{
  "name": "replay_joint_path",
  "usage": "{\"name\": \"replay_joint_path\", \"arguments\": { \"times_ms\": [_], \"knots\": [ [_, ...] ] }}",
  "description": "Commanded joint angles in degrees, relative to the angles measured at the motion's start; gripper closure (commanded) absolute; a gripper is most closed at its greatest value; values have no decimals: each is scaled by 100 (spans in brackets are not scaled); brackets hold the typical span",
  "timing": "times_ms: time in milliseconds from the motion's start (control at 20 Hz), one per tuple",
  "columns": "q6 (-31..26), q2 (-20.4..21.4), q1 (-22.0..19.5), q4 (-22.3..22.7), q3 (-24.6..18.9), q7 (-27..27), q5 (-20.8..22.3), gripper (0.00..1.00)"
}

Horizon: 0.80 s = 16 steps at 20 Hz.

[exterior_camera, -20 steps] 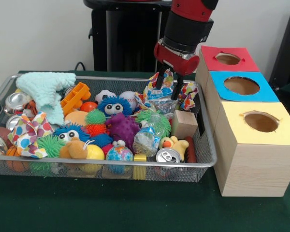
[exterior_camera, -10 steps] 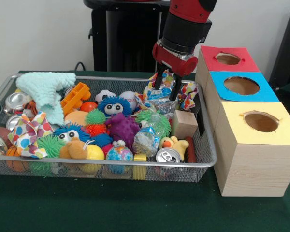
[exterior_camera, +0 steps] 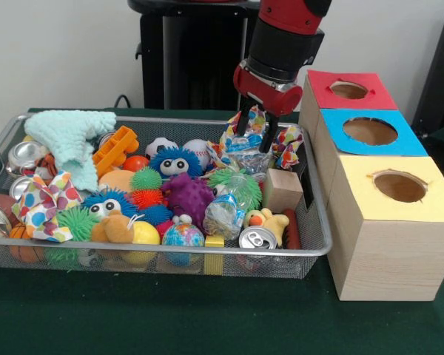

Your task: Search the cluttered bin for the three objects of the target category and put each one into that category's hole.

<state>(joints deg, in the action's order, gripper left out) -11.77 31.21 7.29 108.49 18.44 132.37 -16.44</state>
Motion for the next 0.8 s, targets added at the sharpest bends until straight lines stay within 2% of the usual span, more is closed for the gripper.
{"name": "replay_joint_path", "arguments": {
  "times_ms": [50,200,400,550,800],
  "knots": [
    [-821,139,-127,151,-375,259,290,0],
    [-1065,262,-28,74,-282,254,315,0],
    [-1453,525,-94,-94,-188,129,430,0],
    [-970,473,-130,181,-309,238,477,0],
    [-348,160,-237,266,-412,406,568,0]
  ]
}}
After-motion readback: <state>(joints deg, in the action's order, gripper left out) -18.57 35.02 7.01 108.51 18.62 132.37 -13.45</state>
